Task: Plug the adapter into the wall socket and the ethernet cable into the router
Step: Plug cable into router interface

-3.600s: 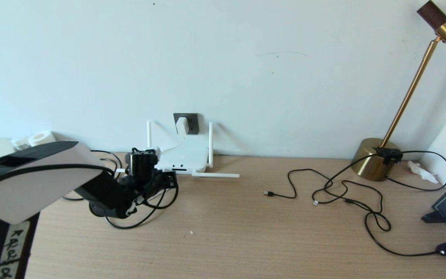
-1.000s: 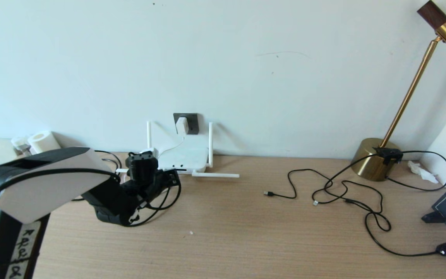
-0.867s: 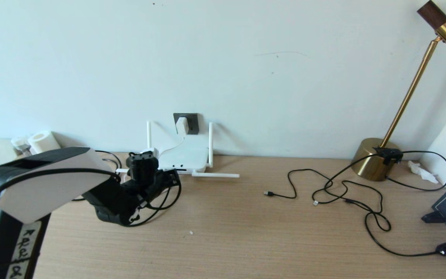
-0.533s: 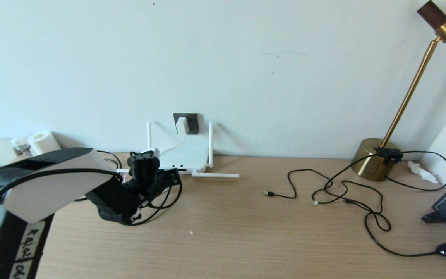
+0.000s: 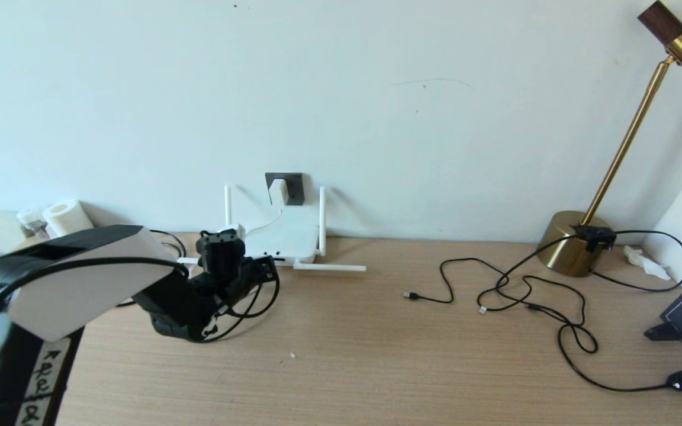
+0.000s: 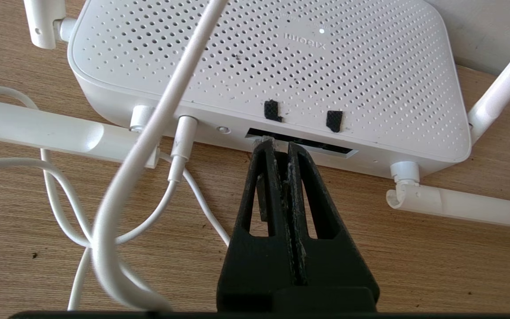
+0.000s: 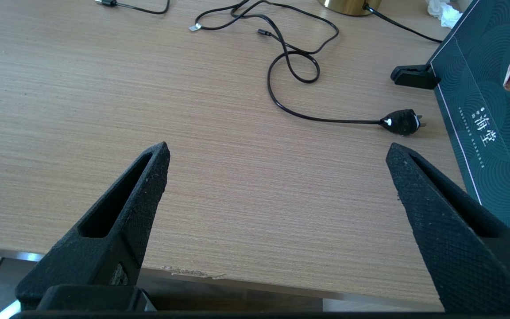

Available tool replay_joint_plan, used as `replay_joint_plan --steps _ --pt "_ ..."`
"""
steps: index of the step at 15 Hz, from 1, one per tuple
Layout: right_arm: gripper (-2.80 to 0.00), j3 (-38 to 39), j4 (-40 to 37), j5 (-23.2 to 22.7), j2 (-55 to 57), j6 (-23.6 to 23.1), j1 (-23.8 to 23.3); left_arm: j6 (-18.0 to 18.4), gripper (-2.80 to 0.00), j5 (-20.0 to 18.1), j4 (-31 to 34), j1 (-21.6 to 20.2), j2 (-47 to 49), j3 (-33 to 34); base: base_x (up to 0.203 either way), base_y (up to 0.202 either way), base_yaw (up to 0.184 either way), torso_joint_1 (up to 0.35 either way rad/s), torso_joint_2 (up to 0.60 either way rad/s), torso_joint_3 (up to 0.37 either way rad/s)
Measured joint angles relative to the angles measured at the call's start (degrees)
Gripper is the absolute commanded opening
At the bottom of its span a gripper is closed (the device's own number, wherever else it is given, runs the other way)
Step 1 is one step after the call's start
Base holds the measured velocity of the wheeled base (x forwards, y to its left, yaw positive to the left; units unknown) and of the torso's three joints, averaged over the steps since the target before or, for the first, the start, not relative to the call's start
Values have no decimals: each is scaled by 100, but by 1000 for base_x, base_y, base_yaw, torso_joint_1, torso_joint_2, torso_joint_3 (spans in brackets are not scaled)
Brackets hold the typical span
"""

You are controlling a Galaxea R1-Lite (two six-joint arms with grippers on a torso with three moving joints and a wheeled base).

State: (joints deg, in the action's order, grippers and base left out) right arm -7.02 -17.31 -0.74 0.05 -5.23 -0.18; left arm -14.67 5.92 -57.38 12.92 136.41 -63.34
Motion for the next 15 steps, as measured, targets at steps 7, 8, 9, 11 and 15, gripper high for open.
replay_joint_plan --steps 7,8,9,11,15 --pt "0 0 0 0 -1 1 0 0 -280 5 2 0 2 -2 0 0 0 0 0 0" --pt "0 0 1 0 -1 0 0 0 -280 5 2 2 0 -2 0 0 0 0 0 0" --pt "0 0 0 0 -2 0 0 0 -280 6 2 6 -7 11 0 0 0 0 0 0" --pt "0 0 0 0 0 0 0 5 -280 7 2 20 -27 33 0 0 0 0 0 0" --pt "0 0 3 -2 0 0 0 9 -280 13 -9 41 -51 193 0 0 0 0 0 0"
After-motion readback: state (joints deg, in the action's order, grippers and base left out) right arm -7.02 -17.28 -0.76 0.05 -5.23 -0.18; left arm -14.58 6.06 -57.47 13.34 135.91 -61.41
